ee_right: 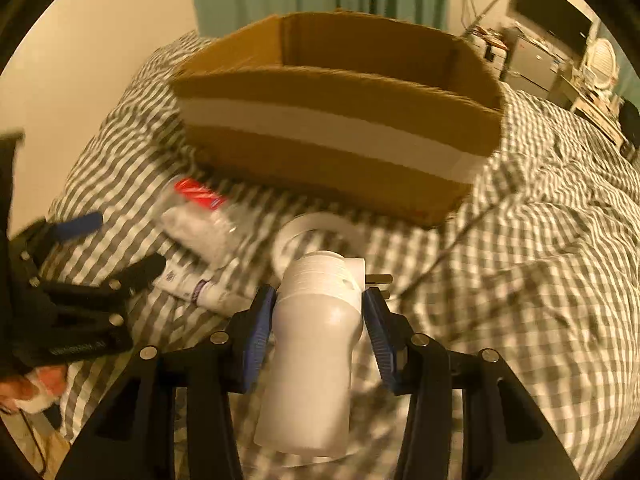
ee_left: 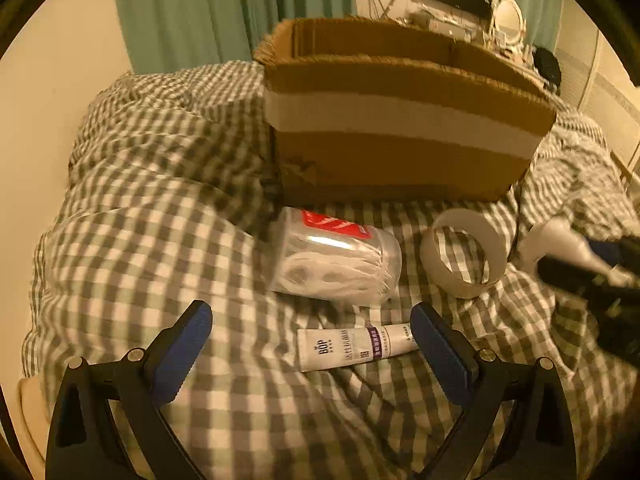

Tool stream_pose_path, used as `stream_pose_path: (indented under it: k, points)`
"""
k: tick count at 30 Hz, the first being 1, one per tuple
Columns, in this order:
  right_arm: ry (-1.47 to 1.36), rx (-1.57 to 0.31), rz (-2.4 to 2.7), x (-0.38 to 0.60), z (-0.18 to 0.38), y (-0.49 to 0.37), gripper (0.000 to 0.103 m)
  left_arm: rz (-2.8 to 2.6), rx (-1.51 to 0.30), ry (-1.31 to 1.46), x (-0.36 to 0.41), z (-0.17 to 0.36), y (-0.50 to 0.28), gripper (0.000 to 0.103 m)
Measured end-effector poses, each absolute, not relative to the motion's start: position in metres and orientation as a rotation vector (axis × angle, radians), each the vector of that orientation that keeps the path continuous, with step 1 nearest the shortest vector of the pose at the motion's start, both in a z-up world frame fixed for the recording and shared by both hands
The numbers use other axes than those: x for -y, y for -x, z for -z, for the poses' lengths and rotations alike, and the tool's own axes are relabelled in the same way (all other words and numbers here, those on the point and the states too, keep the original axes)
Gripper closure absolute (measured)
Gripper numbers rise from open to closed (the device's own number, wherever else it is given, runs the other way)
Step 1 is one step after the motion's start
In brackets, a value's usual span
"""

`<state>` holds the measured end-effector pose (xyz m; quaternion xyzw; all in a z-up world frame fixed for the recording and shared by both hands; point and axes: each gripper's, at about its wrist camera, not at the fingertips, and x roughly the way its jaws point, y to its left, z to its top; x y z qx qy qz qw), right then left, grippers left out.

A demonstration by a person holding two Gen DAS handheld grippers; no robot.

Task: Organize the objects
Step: 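Grasp the clear red-labelled jar with the left tool while the right holds the bottle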

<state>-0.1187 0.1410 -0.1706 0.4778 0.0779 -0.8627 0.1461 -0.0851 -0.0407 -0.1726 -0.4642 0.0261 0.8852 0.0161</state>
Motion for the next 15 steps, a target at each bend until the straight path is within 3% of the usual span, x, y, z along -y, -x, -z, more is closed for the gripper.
stream_pose_path:
  k: [15]
  points:
    - [-1.391,-0.154,2.504,-0.166,0.179,0.155,0.058,-2.723,-0.203,1.534,0.012,0.209,0.139,0.001]
